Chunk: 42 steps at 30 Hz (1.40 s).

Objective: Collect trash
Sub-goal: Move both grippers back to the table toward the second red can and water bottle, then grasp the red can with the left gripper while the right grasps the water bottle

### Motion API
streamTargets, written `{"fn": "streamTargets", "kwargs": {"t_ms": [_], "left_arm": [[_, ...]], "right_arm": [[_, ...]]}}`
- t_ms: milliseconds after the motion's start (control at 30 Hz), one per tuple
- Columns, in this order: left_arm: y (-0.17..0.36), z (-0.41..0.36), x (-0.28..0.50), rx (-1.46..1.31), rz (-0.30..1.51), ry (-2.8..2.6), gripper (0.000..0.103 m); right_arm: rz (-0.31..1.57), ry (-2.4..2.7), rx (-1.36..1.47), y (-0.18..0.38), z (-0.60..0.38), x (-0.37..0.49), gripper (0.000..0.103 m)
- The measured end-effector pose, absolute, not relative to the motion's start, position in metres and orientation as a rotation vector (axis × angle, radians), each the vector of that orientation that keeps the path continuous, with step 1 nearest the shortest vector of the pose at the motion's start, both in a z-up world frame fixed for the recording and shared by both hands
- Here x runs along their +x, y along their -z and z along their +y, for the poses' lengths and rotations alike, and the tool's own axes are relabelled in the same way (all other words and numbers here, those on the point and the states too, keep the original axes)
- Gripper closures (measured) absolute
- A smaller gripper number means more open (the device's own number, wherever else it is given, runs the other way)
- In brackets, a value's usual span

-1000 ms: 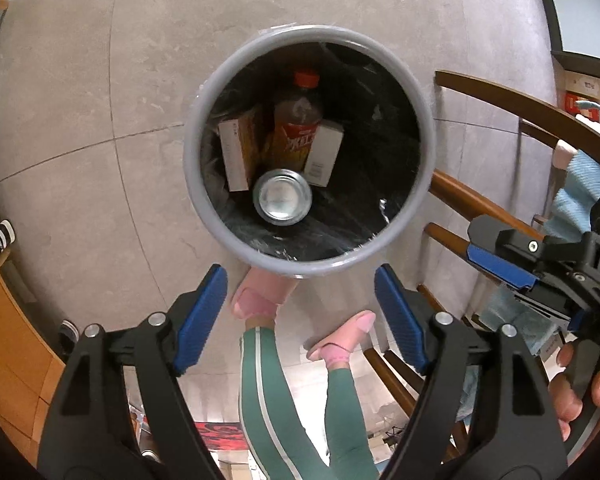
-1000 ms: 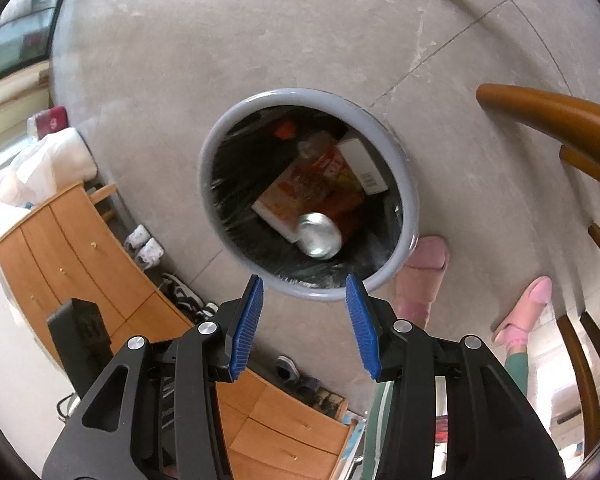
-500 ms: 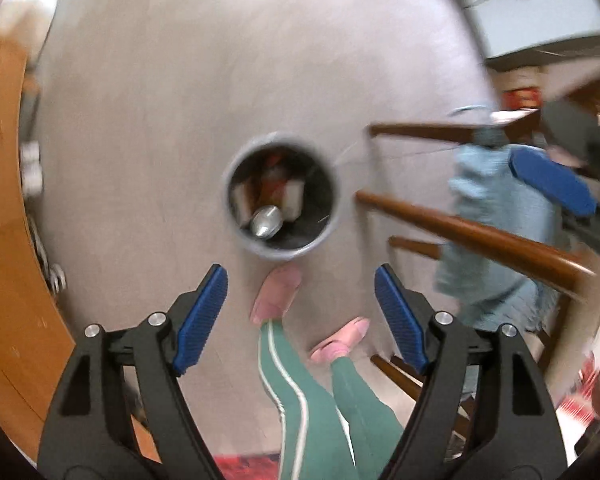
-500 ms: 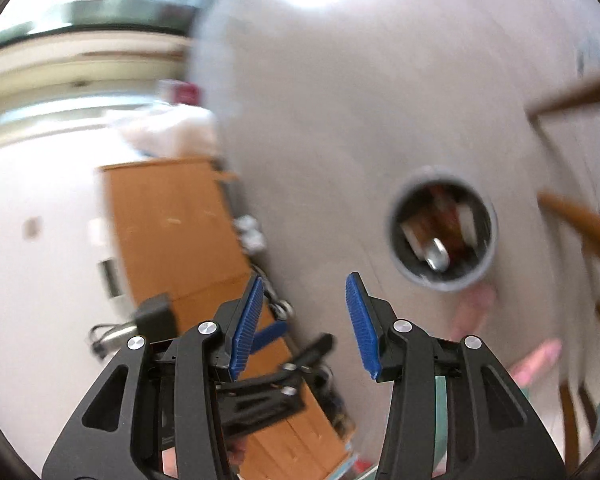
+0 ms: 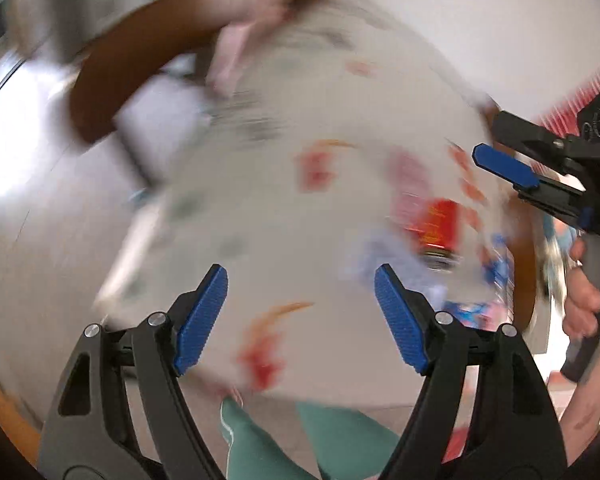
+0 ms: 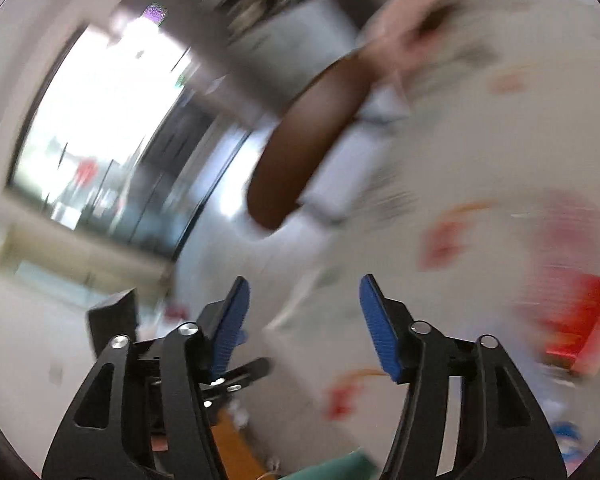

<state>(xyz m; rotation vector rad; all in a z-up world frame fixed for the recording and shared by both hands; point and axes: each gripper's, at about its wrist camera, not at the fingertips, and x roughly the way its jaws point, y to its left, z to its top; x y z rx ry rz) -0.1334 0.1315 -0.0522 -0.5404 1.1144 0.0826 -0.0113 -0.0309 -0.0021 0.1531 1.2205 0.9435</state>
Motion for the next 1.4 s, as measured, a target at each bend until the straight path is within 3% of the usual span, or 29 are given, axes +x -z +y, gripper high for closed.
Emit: {"fn": "streamTargets", "kwargs": {"t_ms": [100,233,433,767,933,967,1000,1033,1200,1400], "left_arm": [[0.047,0.059,-0.071,-0.414,1.145,0.034,0.021],[0.066,-0.012,-0.012,-0.316,1.226,0.124,0.020],[0.119,-0.076,0.054,-0.218,1.372,0.150,0.020],[0.177,-0.093,0.071,-0.123,1.496,0.034,0.015],[0.187,-0.103,0.066,-0.070,1.496,0.004,0.031],[0.188,-0.105,0.064,-0.062,1.498,0.002,0.035],[0.189,-0.107,0.063,-0.051,1.498,0.001,0.039],[0.189,-0.110,0.062,-0.031,1.490,-0.003,0.039],[0.178,-0.104,0.054,-0.051,1.450,-0.004,0.040],[0.132,-0.077,0.043,-0.138,1.350,0.001,0.040]], "right_arm": [[1.180,-0.728,0.234,0.000,-0.145,0.028,0.037],[1.199,-0.460,0.276,0.022,-0.281,0.045,0.030],[1.295,-0.245,0.310,0.079,-0.384,0.044,0.024],[1.474,-0.218,0.278,0.164,-0.397,0.055,0.018],[1.482,-0.232,0.161,0.181,-0.382,0.057,0.018],[1.489,-0.244,0.145,0.186,-0.378,0.057,0.022],[1.497,-0.251,0.140,0.188,-0.377,0.057,0.037],[1.508,-0.260,0.146,0.190,-0.376,0.057,0.040],[1.495,-0.272,0.187,0.183,-0.378,0.061,0.045],[1.386,-0.322,0.233,0.133,-0.369,0.076,0.045]]}}
